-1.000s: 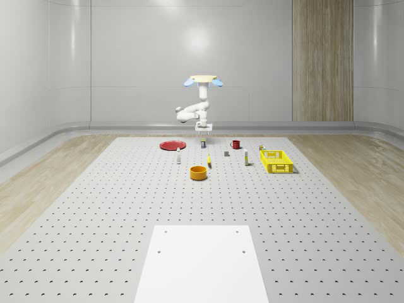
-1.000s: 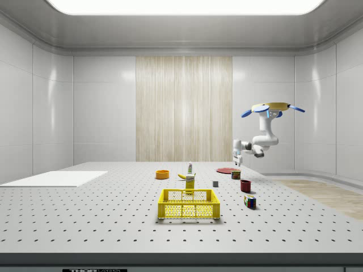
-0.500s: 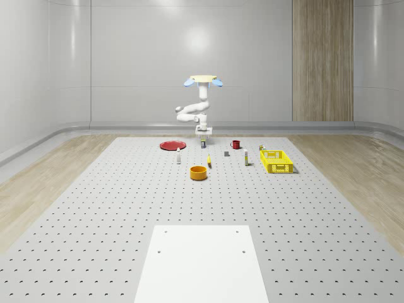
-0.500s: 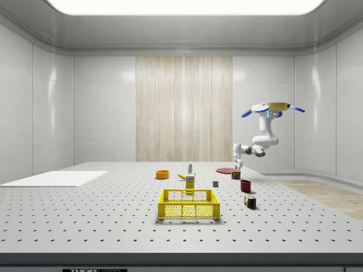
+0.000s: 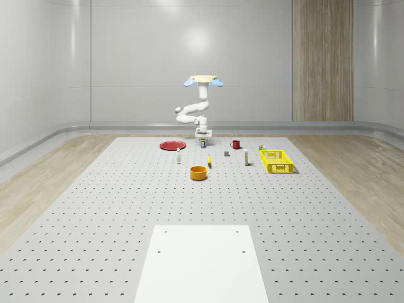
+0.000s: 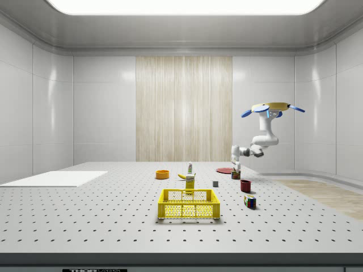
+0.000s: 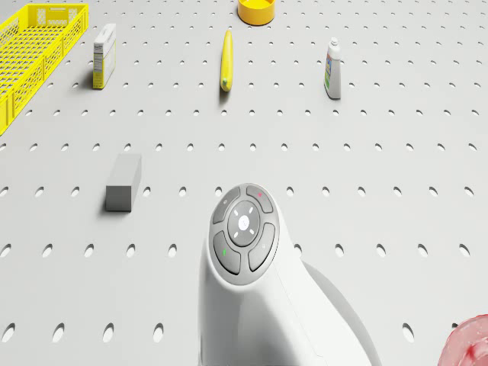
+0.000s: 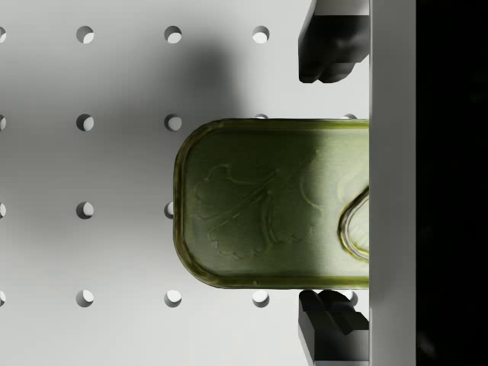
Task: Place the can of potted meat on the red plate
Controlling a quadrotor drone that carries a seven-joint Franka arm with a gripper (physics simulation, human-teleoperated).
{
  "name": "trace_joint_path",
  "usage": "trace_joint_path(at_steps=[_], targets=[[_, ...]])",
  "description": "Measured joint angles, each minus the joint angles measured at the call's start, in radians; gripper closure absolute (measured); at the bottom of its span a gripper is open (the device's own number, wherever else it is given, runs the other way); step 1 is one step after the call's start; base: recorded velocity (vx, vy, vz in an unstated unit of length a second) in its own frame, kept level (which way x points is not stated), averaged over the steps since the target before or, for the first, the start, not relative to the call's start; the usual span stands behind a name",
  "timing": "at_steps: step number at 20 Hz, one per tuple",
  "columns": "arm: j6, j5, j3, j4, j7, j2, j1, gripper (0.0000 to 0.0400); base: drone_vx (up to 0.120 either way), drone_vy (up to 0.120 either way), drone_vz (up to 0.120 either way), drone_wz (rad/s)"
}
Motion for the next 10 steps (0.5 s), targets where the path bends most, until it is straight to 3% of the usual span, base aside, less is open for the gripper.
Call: trace_joint_path(at_steps=[6, 10], targets=[[0.029, -0.019, -0.022, 0.025, -0.006, -0.009, -0.011, 0.0000, 0.000, 0.000, 0.000, 0.000], [0.041, -0.026, -0.032, 0.034, -0.006, -0.014, -0.016, 0.0085, 0.000, 0.000, 0.000, 0.000]])
